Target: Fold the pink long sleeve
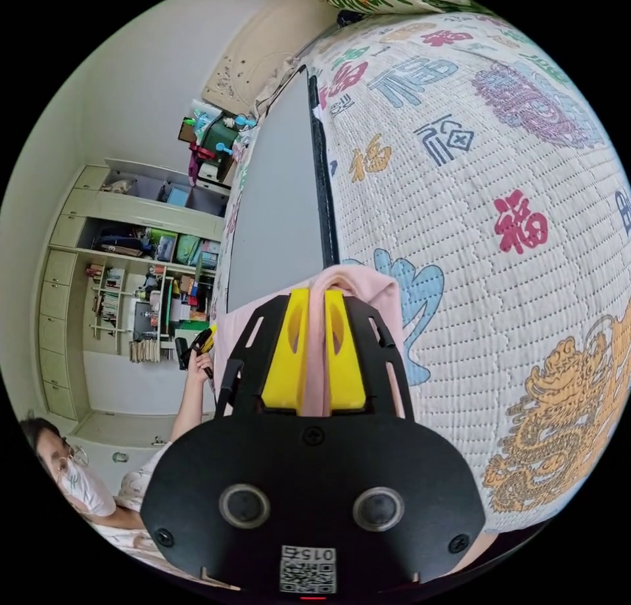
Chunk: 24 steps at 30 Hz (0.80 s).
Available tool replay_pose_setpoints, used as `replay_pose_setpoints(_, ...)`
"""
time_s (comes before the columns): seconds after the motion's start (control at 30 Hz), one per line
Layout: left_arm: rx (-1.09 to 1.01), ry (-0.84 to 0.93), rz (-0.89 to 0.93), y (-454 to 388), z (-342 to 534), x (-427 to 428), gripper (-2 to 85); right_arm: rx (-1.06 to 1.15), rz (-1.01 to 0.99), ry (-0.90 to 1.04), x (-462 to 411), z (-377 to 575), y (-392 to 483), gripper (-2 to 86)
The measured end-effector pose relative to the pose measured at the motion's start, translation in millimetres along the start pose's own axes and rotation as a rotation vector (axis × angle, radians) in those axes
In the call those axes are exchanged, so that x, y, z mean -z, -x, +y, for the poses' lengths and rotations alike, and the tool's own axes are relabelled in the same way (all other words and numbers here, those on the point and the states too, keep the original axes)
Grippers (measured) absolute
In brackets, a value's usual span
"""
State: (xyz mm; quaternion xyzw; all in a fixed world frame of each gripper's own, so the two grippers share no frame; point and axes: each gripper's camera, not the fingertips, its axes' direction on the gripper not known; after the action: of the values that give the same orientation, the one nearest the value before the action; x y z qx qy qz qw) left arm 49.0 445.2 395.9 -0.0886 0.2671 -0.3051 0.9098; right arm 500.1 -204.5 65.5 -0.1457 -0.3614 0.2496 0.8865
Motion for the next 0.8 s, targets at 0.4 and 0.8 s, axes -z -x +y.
replay_pose_setpoints(0.4,-0.165,-0.170,0.028,-49,-38,16,0.7,0.076,0.050,-0.141,-41,-22,2,1.4)
replay_pose_setpoints(0.8,-0.226,-0.083,-0.059,1,-64,-32,3.5,0.490,0.765,-0.225,-185,130,32,5.8)
